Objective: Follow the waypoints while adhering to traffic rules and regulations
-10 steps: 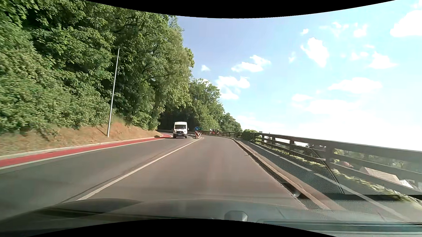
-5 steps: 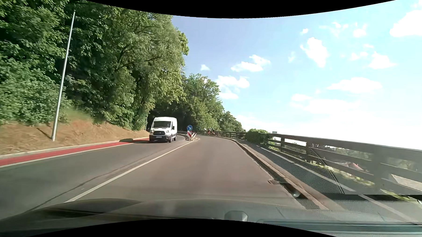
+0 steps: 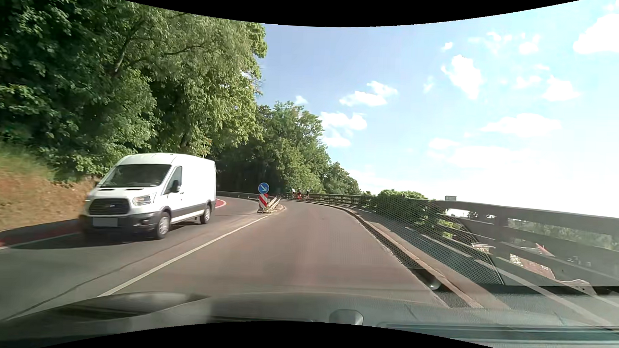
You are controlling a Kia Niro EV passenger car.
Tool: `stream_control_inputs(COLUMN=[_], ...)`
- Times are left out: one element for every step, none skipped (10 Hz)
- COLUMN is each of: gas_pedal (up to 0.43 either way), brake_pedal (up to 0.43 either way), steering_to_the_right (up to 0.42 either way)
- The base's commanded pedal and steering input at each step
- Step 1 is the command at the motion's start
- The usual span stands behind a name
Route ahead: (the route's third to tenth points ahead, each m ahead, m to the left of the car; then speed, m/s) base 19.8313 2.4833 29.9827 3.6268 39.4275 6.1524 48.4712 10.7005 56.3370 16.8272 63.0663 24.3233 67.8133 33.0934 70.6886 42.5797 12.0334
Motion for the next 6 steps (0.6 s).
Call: stream_control_inputs(gas_pedal=[0.098, 0.087, 0.079, 0.079, 0.059, 0.039], brake_pedal=[0.006, 0.006, 0.006, 0.006, 0.006, 0.006], steering_to_the_right=[-0.002, -0.003, -0.004, -0.005, -0.006, -0.009])
